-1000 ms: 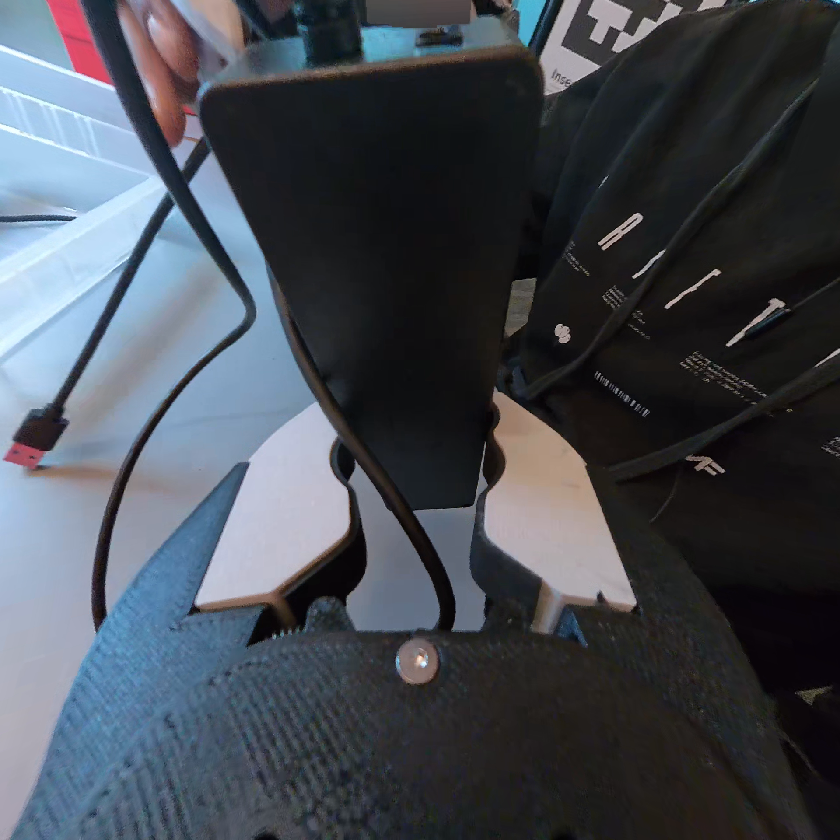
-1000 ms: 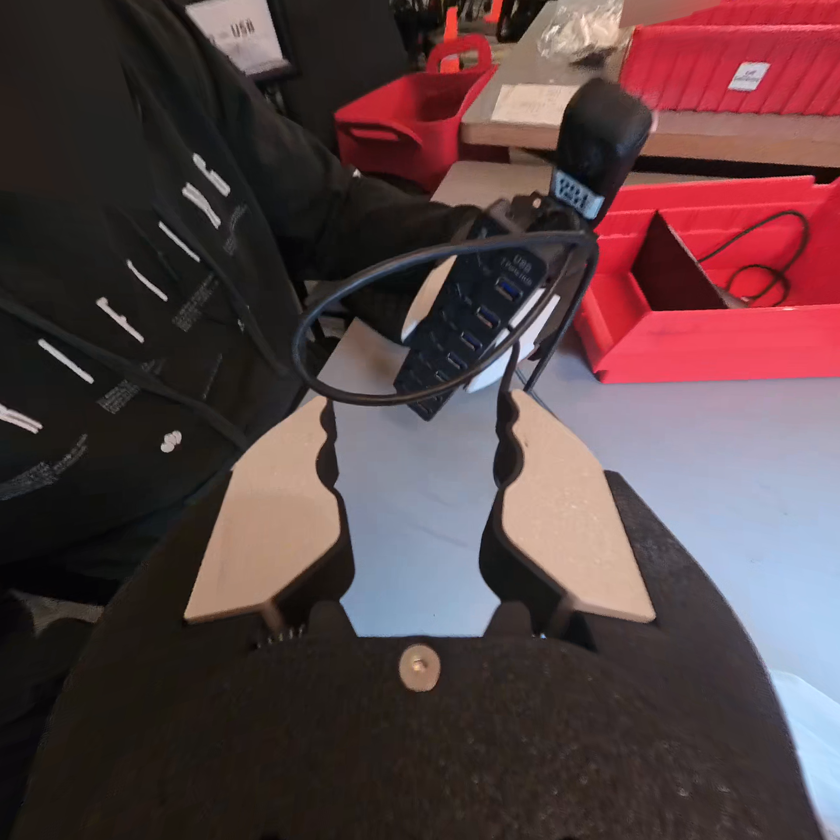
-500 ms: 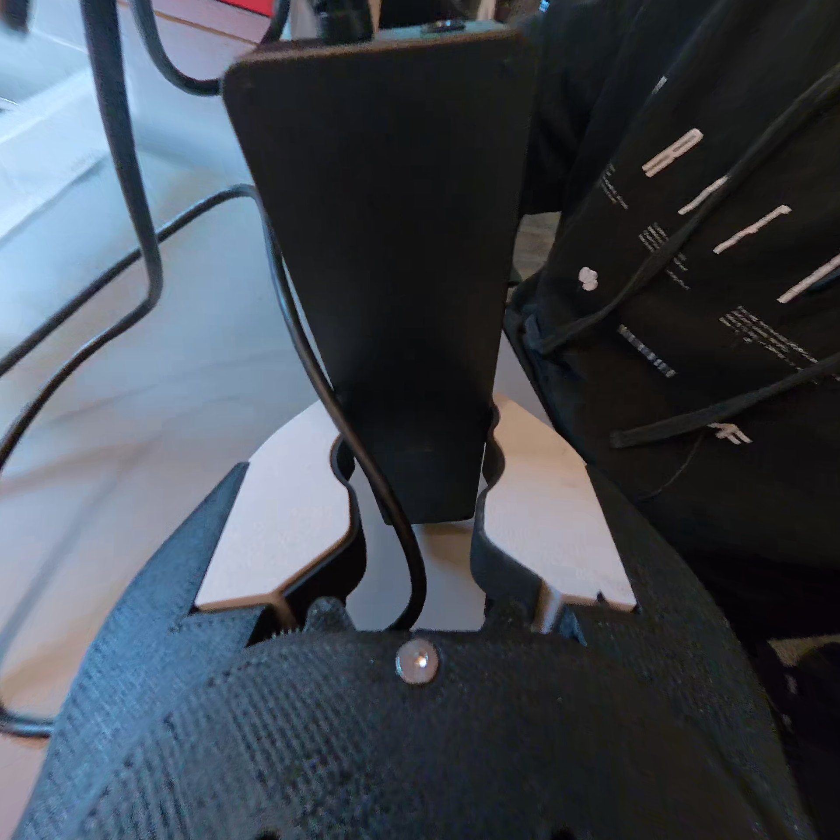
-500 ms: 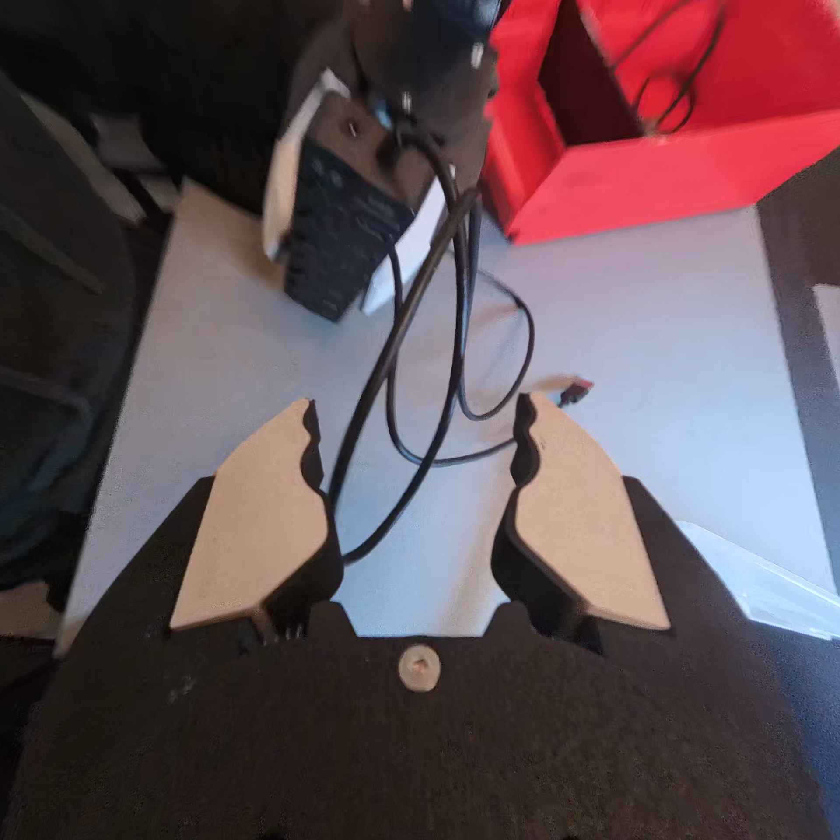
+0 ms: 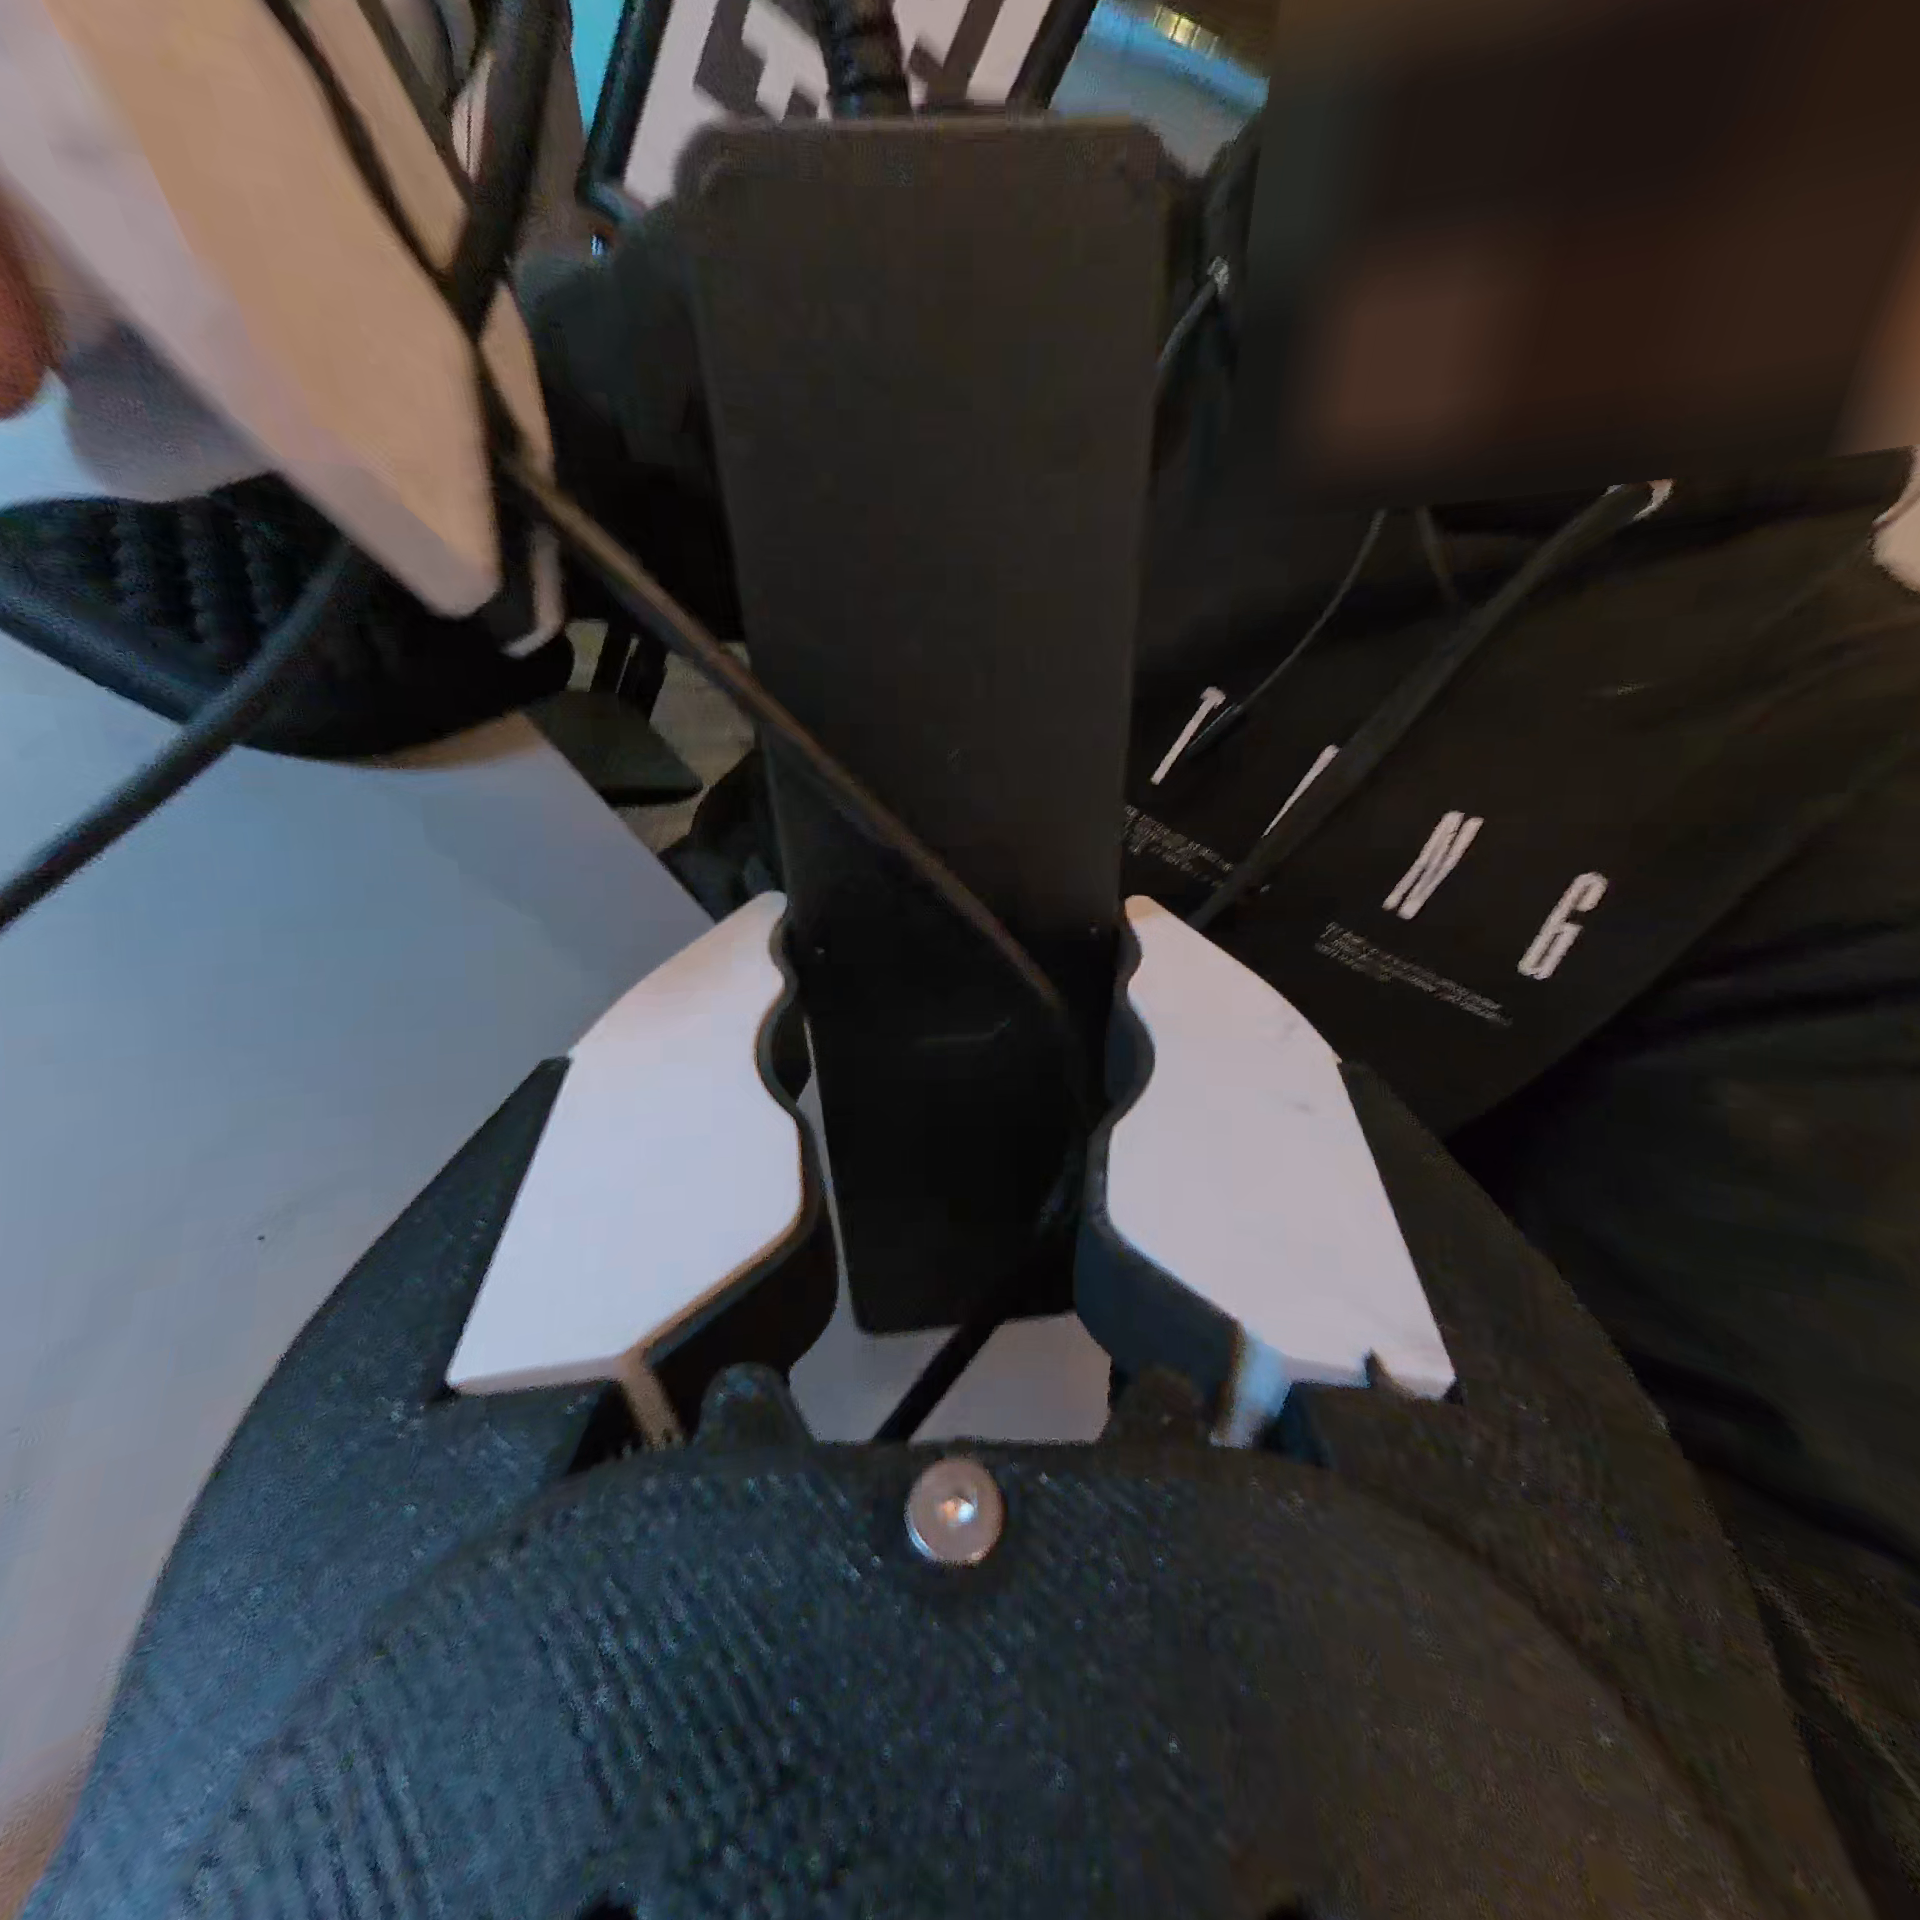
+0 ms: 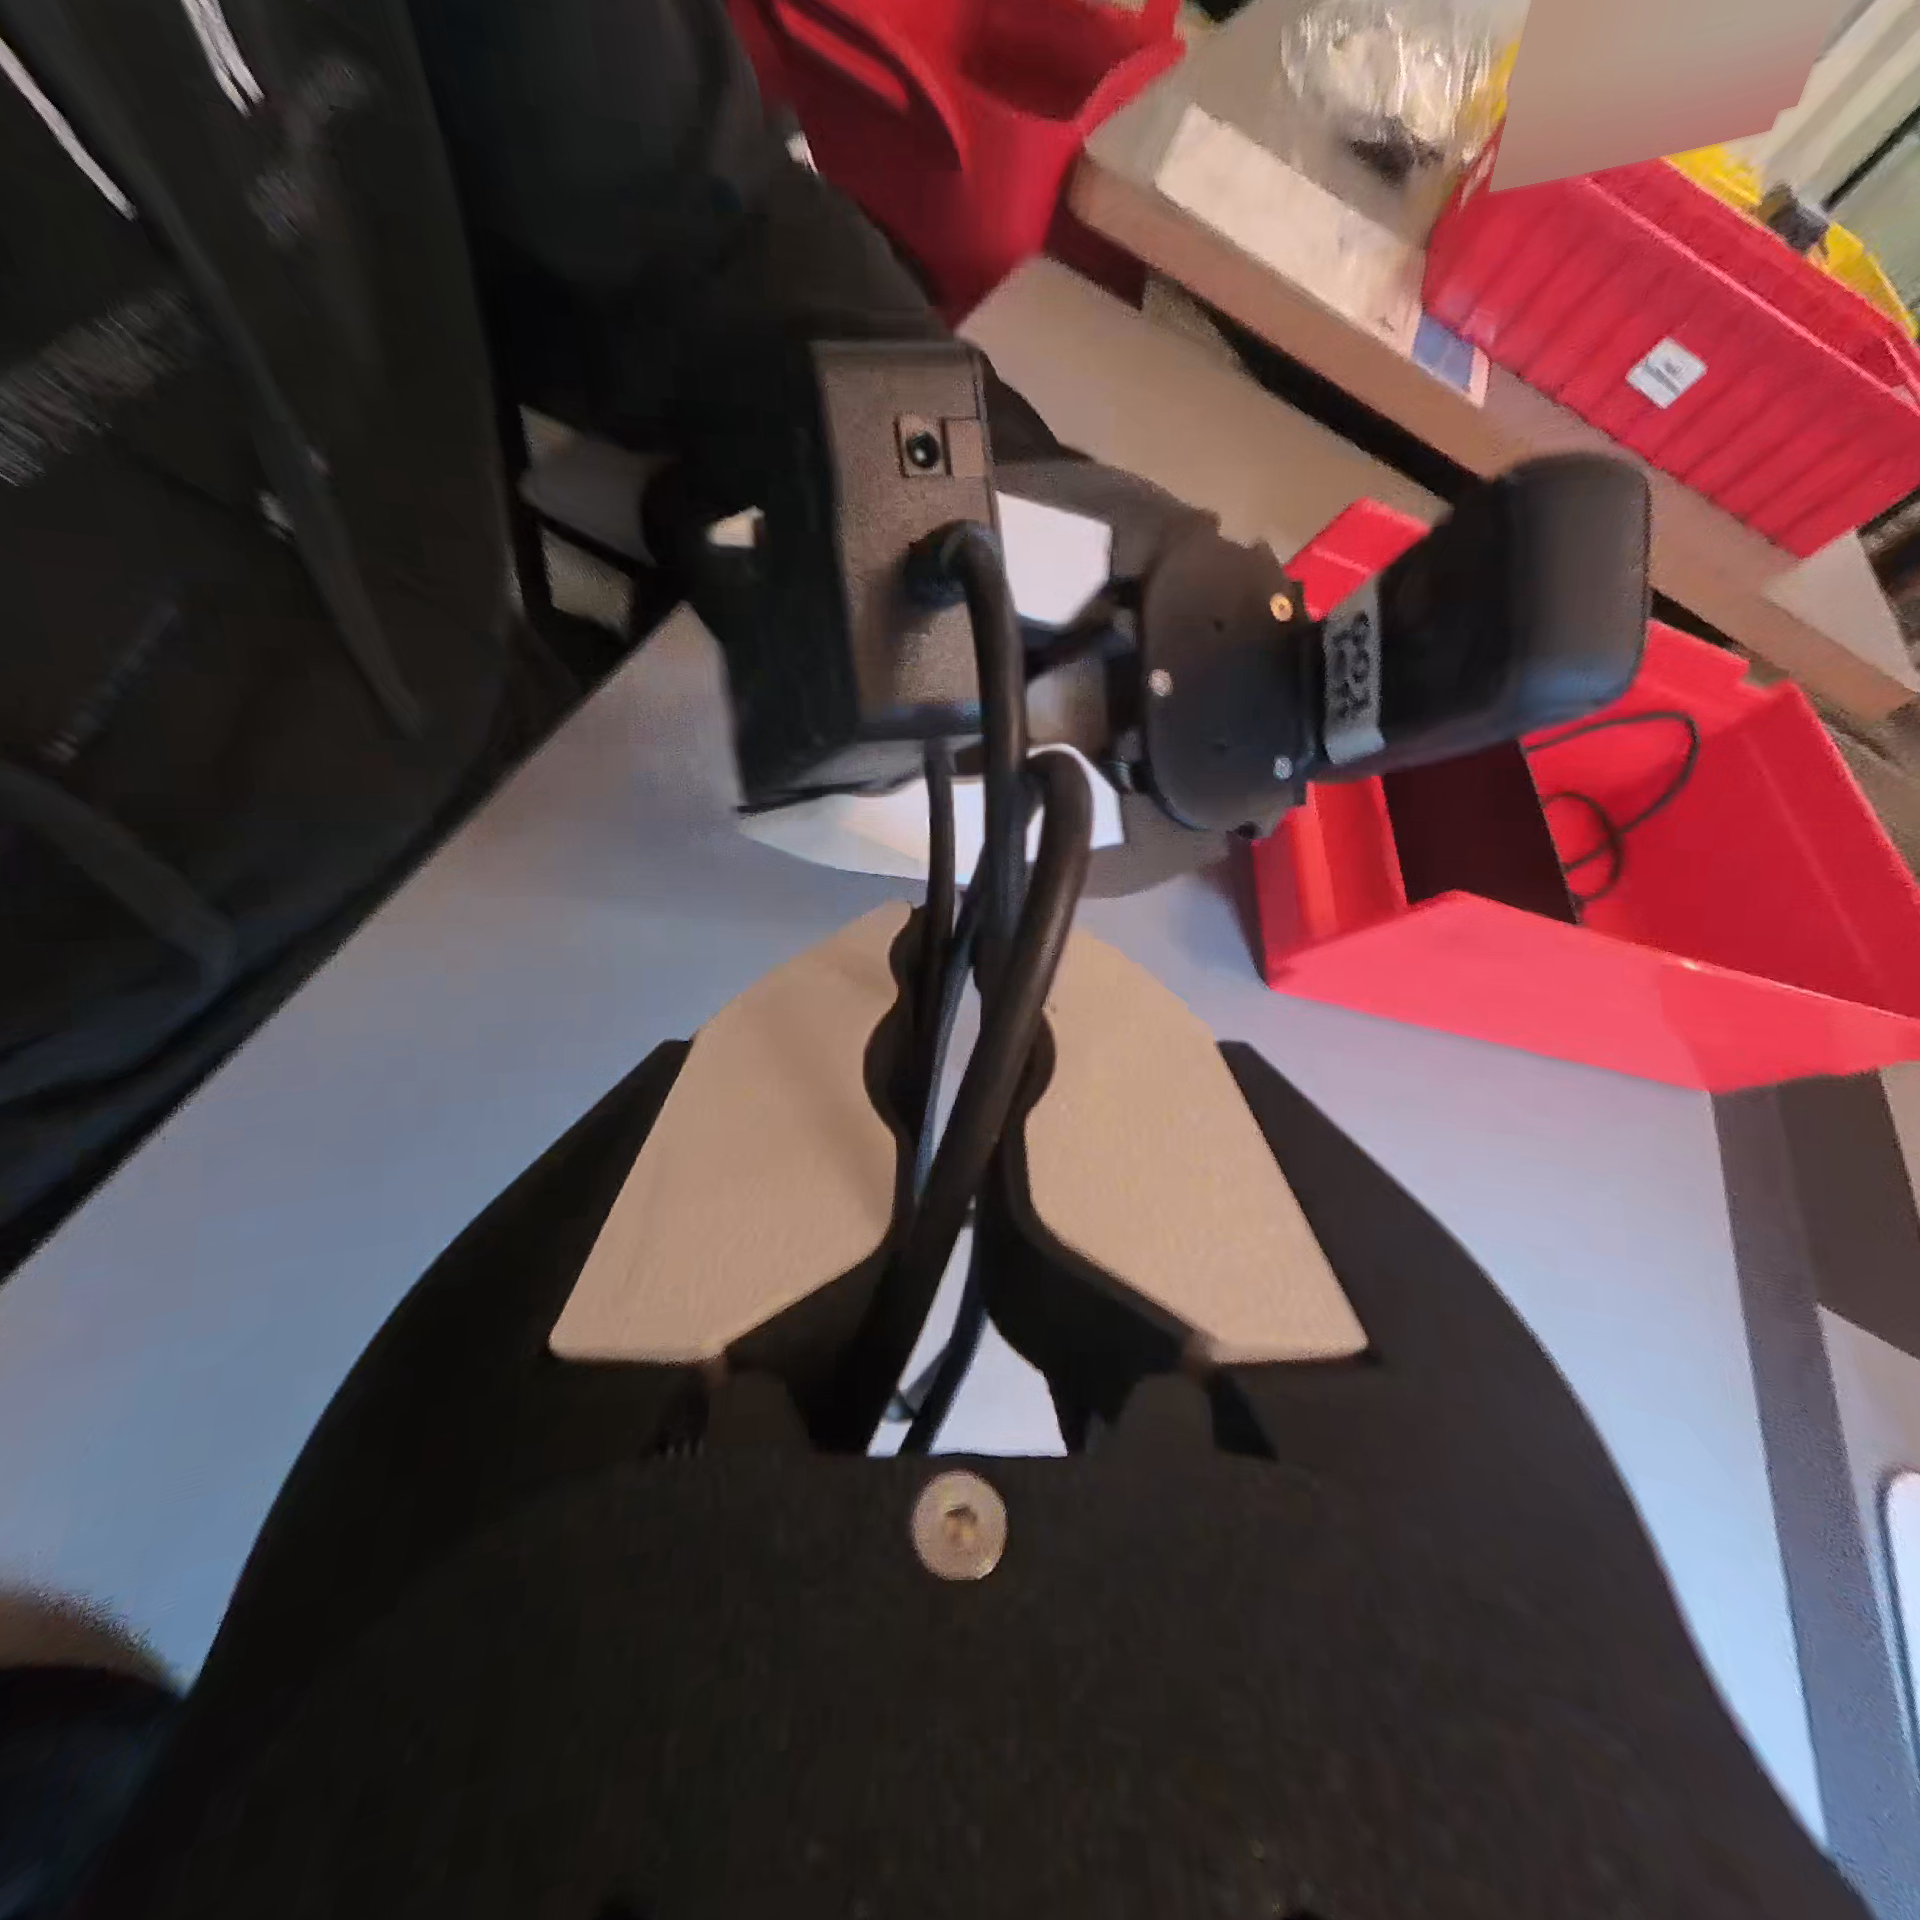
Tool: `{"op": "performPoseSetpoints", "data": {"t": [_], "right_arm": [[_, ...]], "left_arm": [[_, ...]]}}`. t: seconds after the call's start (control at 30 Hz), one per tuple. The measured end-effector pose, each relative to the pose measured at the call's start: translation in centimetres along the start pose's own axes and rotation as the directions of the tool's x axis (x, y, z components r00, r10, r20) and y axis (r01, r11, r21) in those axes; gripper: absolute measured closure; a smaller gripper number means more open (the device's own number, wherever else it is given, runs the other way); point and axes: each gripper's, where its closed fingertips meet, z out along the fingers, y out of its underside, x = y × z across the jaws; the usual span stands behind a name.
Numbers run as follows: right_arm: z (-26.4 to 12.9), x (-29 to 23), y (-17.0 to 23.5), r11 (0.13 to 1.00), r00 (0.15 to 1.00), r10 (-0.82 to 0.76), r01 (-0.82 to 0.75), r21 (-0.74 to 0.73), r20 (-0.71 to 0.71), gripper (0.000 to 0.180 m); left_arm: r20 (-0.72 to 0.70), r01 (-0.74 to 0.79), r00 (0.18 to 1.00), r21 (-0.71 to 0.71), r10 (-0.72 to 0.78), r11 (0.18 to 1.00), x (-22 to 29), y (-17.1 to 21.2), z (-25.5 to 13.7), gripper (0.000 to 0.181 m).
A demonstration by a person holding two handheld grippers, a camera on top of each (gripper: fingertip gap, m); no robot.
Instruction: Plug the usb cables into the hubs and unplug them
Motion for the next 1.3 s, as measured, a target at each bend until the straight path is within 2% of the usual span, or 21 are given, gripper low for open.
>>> {"op": "performPoseSetpoints", "data": {"t": [0.13,0.2,0.3,0.37,0.43,0.5,0.6,0.7,0.83,0.93,1.07,1.17,1.23,1.3], "right_arm": [[-1.3,-0.4,-1.8,0.997,1.0,0.014,-0.016,0.079,0.023,0.171],[-1.8,0.5,-1.5,0.998,0.999,0.039,-0.037,0.053,-0.031,0.171],[-3.0,2.2,-1.0,0.996,0.99,0.085,-0.081,0.034,-0.113,0.171],[-4.1,3.7,-0.4,0.992,0.973,0.124,-0.123,0.018,-0.197,0.171],[-5.3,5.1,0.4,0.98,0.945,0.196,-0.199,0.015,-0.262,0.172],[-6.2,6.2,1.0,0.966,0.917,0.254,-0.258,0.027,-0.308,0.172],[-6.7,7.3,2.1,0.946,0.88,0.307,-0.325,0.011,-0.364,0.172],[-6.4,8.0,2.5,0.922,0.848,0.369,-0.386,0.036,-0.381,0.171],[-7.0,9.1,2.4,0.884,0.788,0.458,-0.451,0.12,-0.411,0.172],[-7.5,9.8,1.7,0.852,0.745,0.522,-0.483,0.203,-0.416,0.172],[-7.3,9.7,-0.3,0.825,0.744,0.563,-0.478,0.301,-0.36,0.171],[-7.4,9.7,-1.6,0.835,0.756,0.545,-0.447,0.321,-0.362,0.172],[-8.3,10.1,-2.3,0.853,0.755,0.516,-0.415,0.316,-0.403,0.172],[-10.3,11.2,-3.4,0.872,0.741,0.486,-0.377,0.311,-0.463,0.172]], "left_arm": [[0.044,-0.034,0.999,0.147,0.028,0.988,-0.2,-2.0,-2.2,0.126],[0.112,-0.059,0.993,0.203,0.036,0.977,-0.8,-2.8,-3.4,0.126],[0.287,-0.107,0.957,0.227,0.039,0.968,-2.5,-3.5,-5.0,0.122],[0.429,-0.147,0.903,0.232,0.035,0.962,-3.7,-4.1,-6.4,0.119],[0.576,-0.204,0.817,0.22,0.042,0.954,-4.8,-4.7,-8.1,0.117],[0.732,-0.261,0.679,0.173,0.053,0.95,-5.8,-5.2,-10.3,0.136],[0.88,-0.35,0.474,0.141,0.045,0.926,-6.4,-6.2,-13.5,0.138],[0.918,-0.386,0.391,0.106,0.059,0.916,-6.2,-6.7,-14.2,0.138],[0.949,-0.371,0.271,-0.054,0.163,0.927,-7.2,-6.4,-13.3,0.128],[0.945,-0.345,0.262,-0.095,0.193,0.934,-8.1,-6.0,-11.9,0.126],[0.944,-0.311,0.275,-0.094,0.184,0.946,-9.5,-5.5,-10.6,0.117],[0.945,-0.301,0.254,-0.125,0.206,0.946,-10.2,-5.0,-10.5,0.126],[0.951,-0.299,0.227,-0.136,0.209,0.944,-10.3,-5.0,-10.9,0.124],[0.955,-0.315,0.242,-0.089,0.171,0.945,-10.1,-5.4,-11.4,0.123]]}}
